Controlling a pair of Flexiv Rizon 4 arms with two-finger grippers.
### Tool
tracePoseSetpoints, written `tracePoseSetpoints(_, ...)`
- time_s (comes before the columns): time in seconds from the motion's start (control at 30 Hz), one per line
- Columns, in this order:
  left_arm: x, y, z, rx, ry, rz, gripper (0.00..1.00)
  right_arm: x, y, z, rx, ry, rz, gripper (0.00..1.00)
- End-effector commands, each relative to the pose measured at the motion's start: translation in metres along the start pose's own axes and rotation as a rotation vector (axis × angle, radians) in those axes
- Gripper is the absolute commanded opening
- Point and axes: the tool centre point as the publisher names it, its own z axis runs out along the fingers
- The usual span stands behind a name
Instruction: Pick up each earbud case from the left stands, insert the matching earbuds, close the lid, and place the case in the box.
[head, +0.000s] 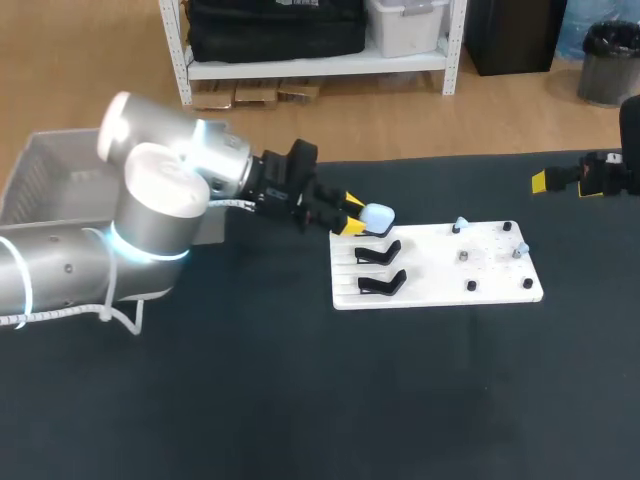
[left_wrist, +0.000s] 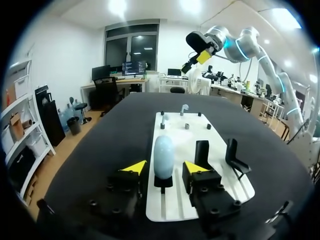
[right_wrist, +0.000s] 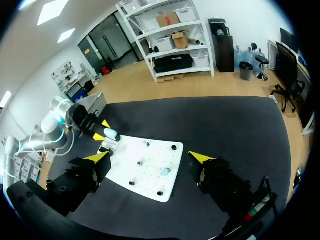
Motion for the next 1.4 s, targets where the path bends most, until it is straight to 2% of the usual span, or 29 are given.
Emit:
tracePoseSetpoints(0.03, 0.002, 0.005, 0.005, 0.006, -0.006, 0.002, 0.43, 0.000, 0.000, 0.000, 0.001, 0.001, 0.000, 1.00)
tracePoseSetpoints(1.0, 0.001, 0.003, 0.020, 0.043, -0.026, 0.009, 0.30, 0.000, 0.000, 0.000, 0.001, 0.001, 0.000, 1.00)
tracePoseSetpoints(1.27, 0.001, 0.004, 0.021, 0.043, -0.026, 0.017, 0.33, 0.000, 0.000, 0.000, 0.001, 0.001, 0.000, 1.00)
tracePoseSetpoints(1.4, 0.002, 0.005, 0.021, 0.040, -0.024, 0.018, 0.28, 0.000, 0.000, 0.000, 0.001, 0.001, 0.000, 1.00)
